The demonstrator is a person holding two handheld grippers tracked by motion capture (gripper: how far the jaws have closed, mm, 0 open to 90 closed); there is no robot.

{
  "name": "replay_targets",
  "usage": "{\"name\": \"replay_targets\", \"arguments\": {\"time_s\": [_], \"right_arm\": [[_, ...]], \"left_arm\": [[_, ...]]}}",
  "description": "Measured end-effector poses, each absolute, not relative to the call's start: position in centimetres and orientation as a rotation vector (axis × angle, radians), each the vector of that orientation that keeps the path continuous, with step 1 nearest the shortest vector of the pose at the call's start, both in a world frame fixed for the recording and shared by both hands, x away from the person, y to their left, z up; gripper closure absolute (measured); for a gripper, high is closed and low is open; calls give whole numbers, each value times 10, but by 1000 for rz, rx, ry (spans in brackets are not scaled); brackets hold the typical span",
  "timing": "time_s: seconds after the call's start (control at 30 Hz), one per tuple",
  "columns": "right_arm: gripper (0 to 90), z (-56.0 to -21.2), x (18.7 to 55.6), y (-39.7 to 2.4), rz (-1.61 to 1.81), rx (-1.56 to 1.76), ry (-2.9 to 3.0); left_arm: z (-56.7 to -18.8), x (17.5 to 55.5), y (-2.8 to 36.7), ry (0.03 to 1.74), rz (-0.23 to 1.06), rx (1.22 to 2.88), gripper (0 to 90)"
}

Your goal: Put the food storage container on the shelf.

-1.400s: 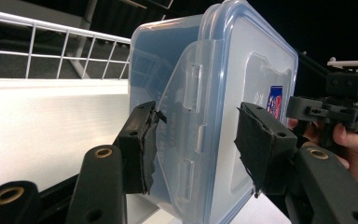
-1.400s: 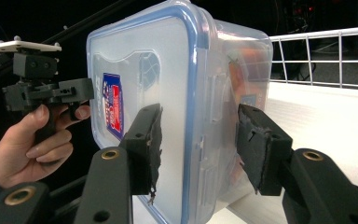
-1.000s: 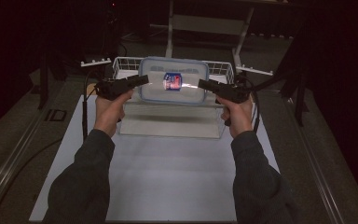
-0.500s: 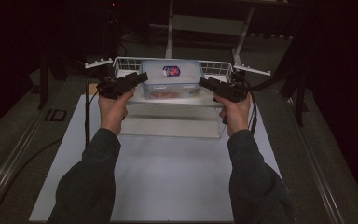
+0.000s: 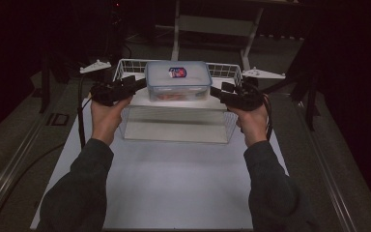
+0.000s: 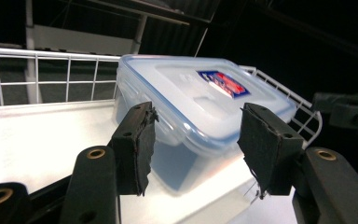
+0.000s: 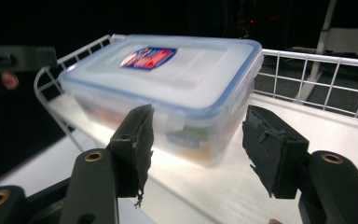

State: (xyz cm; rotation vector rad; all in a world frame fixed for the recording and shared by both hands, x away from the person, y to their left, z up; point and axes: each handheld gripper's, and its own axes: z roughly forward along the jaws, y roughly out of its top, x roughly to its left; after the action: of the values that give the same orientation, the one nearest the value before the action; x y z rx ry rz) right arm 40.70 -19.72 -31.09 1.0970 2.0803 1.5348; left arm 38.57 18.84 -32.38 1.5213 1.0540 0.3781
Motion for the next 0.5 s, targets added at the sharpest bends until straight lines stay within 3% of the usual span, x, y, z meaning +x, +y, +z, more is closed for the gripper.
{"name": "replay_targets", "arguments": {"time_s": [0.5], "right_arm": [[373, -313, 347, -199, 1358, 824, 2183]], "left_arm": [[-317, 328, 185, 864, 494, 1685, 442]]}}
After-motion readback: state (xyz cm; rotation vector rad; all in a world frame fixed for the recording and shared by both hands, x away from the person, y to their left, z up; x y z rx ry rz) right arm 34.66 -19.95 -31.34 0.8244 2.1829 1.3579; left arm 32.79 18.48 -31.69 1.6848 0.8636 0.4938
